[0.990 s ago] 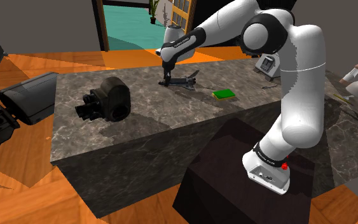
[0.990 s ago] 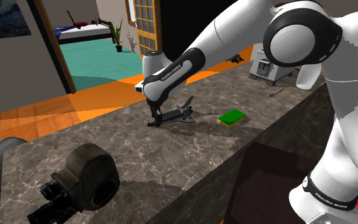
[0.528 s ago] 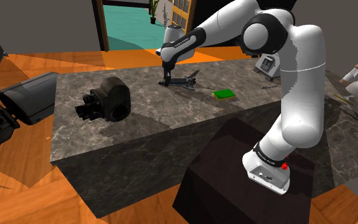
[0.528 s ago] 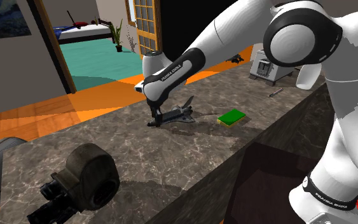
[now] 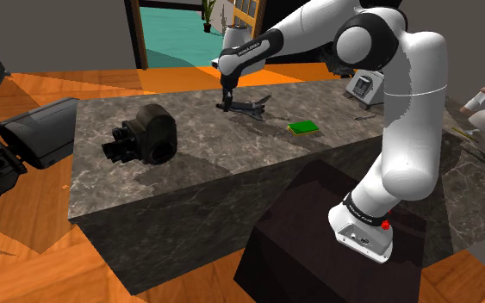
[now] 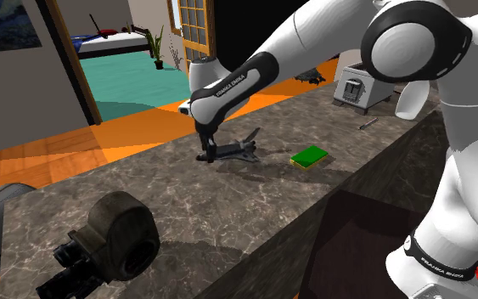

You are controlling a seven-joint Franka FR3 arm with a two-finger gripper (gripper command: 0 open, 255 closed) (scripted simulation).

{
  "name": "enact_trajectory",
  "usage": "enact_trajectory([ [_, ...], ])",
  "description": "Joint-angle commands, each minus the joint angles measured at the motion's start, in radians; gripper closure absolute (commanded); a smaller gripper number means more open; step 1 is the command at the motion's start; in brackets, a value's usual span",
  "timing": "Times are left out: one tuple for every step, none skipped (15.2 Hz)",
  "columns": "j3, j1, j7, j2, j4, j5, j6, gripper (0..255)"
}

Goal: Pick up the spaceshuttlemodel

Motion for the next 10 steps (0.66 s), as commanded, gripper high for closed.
enact_trajectory([
  [-0.002,0.001,0.000,-0.016,0.007,-0.003,-0.022,255],
  [-0.003,0.002,0.001,-0.023,0.010,-0.004,-0.032,255],
  [-0.004,0.002,0.001,-0.030,0.013,-0.005,-0.043,255],
  [-0.005,0.003,0.002,-0.037,0.017,-0.007,-0.053,255],
  [-0.005,0.003,0.002,-0.044,0.020,-0.008,-0.064,255],
  [-0.006,0.004,0.003,-0.051,0.024,-0.009,-0.074,255],
  [-0.007,0.004,0.003,-0.057,0.028,-0.011,-0.085,255],
  [-0.008,0.005,0.004,-0.064,0.033,-0.012,-0.096,255],
  [-0.008,0.005,0.004,-0.065,0.033,-0.012,-0.097,255],
  [-0.008,0.005,0.004,-0.065,0.033,-0.012,-0.097,255],
])
